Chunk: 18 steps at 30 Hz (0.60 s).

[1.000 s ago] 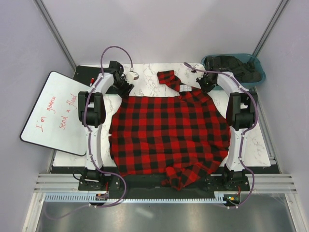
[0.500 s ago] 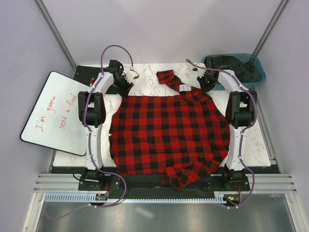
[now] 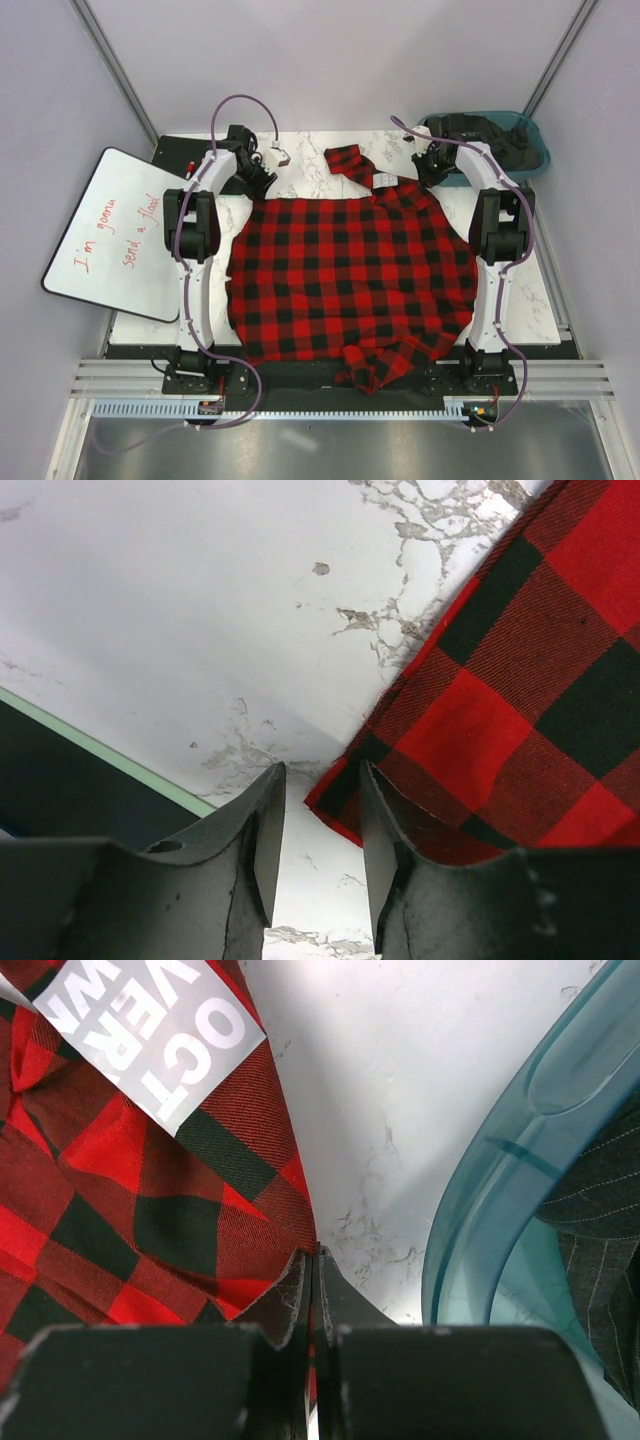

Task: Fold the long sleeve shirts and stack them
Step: Fold the shirt

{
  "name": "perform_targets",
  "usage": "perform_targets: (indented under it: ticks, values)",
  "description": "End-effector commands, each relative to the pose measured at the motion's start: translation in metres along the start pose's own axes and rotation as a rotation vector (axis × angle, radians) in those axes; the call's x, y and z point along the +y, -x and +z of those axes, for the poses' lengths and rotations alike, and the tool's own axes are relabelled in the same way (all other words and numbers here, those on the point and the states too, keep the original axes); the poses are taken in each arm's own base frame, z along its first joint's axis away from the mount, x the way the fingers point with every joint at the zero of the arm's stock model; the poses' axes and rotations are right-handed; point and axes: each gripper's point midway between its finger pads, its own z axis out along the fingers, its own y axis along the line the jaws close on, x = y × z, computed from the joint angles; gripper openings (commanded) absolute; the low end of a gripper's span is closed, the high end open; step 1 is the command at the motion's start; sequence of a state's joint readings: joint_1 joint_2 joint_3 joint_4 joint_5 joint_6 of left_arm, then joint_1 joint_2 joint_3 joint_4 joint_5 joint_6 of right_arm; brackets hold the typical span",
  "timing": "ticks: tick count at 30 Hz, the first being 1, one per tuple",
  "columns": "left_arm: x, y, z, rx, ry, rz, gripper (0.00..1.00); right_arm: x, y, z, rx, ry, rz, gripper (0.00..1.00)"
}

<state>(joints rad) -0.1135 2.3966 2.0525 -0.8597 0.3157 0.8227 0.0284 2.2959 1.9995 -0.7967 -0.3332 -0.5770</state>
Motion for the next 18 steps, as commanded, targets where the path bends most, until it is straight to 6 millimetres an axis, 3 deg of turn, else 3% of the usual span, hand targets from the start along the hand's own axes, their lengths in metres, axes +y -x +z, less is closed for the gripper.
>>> perform_targets:
  ticks: [1,3,7,8,9,14,18]
  values:
    - [-0.017,-0.012,0.004,0.056,-0.077,0.042,0.45,0.002,0.012,-0.003,-0.038,0.03,0.024,0.0]
    - [-0.019,-0.011,0.003,0.055,-0.085,0.04,0.44,0.002,0.012,-0.004,-0.041,0.033,0.027,0.0]
    - [-0.018,-0.013,0.006,0.065,-0.082,0.034,0.29,0.002,0.014,-0.004,-0.047,0.032,0.026,0.0]
    - [-0.016,-0.013,0.005,0.064,-0.076,0.03,0.19,0.002,0.015,-0.005,-0.048,0.033,0.026,0.0]
    - [-0.014,-0.012,0.008,0.064,-0.074,0.023,0.03,0.002,0.016,-0.004,-0.049,0.034,0.024,0.0]
    - [0.006,0.025,-0.013,-0.03,-0.011,0.025,0.02,-0.002,0.025,-0.01,-0.077,0.027,0.036,0.0]
    - [0.007,0.051,-0.042,-0.105,0.006,0.044,0.02,-0.005,0.028,-0.017,-0.091,0.031,0.046,0.0]
